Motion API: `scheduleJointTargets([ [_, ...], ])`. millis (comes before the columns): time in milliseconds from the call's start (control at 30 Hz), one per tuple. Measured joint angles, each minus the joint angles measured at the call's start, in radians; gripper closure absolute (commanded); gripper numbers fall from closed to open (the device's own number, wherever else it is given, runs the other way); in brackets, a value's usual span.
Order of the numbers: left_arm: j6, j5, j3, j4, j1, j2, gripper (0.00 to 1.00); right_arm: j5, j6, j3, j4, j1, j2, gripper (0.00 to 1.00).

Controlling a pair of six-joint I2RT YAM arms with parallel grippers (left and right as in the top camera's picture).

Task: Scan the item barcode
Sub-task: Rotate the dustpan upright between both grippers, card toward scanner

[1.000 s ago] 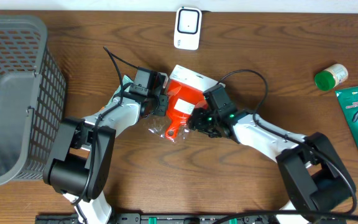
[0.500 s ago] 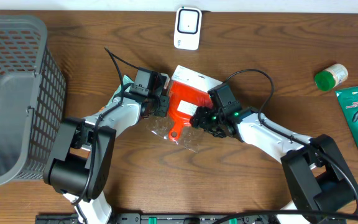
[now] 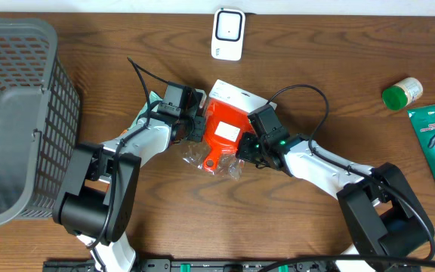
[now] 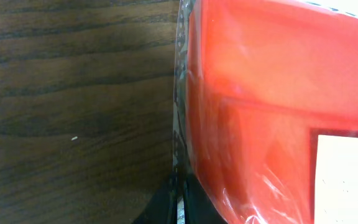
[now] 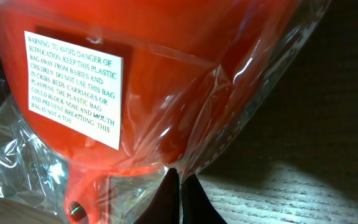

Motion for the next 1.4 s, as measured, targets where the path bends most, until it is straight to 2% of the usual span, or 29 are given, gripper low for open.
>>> scheduleJointTargets([
  [433,0.014,0.000,0.000,0.000,0.000,0.000,0.92,0.014,-0.056,-0.001,-0.001,-0.001,-0.012,0.99],
  [800,0.021,-0.005,0.000,0.001,-0.002,0.000,0.92,0.086,-0.111,-0.006,-0.058,-0.008,-0.181,0.99],
  [900,0.026,-0.007,0.000,0.002,-0.003,0.000,0.78,0.094,-0.114,-0.007,-0.071,-0.008,-0.181,0.99],
  [1000,0.035,-0.006,0.000,0.003,-0.010,-0.002,0.73,0.097,-0.118,-0.007,-0.068,-0.009,-0.181,0.99],
  [1067,0.040,-0.007,0.000,0.000,-0.012,-0.003,0.62,0.098,-0.119,-0.007,-0.068,-0.011,-0.181,0.99],
  [1300,0.044,-0.008,0.003,-0.019,-0.012,-0.009,0.50,0.101,-0.120,-0.007,-0.064,-0.013,-0.181,0.99],
  [1400,0.043,-0.007,0.003,-0.020,-0.012,-0.010,0.50,0.098,-0.126,-0.007,-0.053,-0.013,-0.181,0.99],
])
